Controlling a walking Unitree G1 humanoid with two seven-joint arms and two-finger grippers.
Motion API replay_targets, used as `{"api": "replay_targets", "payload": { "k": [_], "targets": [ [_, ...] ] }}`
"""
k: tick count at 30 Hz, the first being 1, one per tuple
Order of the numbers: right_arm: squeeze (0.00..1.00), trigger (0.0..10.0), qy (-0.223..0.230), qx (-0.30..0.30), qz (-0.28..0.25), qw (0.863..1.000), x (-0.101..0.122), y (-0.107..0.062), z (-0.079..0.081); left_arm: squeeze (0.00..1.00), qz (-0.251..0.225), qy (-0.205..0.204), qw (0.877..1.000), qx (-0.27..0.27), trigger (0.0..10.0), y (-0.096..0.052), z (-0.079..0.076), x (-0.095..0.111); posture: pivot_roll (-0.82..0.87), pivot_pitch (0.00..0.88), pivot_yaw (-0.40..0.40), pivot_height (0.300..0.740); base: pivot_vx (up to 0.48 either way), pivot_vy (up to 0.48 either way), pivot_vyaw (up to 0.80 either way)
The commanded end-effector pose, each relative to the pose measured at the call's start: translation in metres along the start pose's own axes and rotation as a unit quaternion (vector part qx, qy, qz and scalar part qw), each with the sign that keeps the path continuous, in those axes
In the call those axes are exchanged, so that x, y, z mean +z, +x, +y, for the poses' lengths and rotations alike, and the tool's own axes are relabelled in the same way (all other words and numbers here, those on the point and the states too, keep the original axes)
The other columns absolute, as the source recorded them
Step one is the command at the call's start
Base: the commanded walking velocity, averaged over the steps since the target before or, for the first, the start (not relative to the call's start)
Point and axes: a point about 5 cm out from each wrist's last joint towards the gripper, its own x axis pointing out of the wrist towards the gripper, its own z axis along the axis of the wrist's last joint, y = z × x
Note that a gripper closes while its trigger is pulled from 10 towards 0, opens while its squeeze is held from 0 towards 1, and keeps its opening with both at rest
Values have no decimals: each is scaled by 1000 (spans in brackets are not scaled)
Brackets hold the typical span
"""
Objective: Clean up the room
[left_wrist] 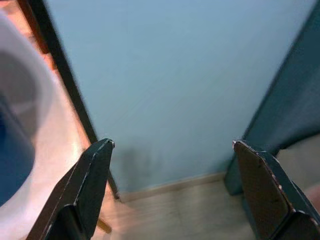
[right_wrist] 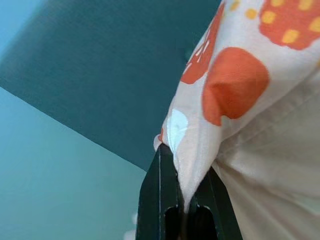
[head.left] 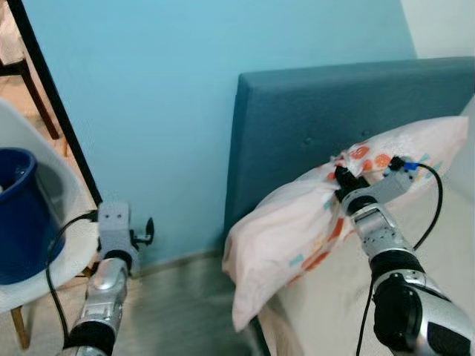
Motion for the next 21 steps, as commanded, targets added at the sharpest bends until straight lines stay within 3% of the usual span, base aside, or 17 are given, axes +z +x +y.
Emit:
{"api": "replay_targets", "payload": {
  "k": [1,3,6,9,15,21],
  "targets": [
    [0,10000,-11,15,-36,999,23,6,12,0,-5,-1,1000,6,10000,0,9,7,-17,140,-77,740,0,0,0],
    [0,10000,-11,15,-36,999,23,6,12,0,-5,-1,1000,6,10000,0,9,7,-17,140,-77,740,0,0,0],
    [0,10000,-7,15,-66,998,49,12,23,0,-46,5,999,7,10000,6,15,36,-16,175,-81,740,0,0,0],
    [0,10000,-10,18,-84,996,65,15,30,0,-60,2,998,7,10000,8,14,47,-11,179,-82,731,0,0,0],
    [0,10000,-31,37,-101,994,81,17,43,0,-62,-12,998,0,10000,5,6,50,-8,150,-83,716,0,0,0],
    [0,10000,-44,52,-103,992,80,18,47,0,-57,-19,998,-2,10000,3,3,47,-10,132,-80,716,0,0,0]
  ]
}}
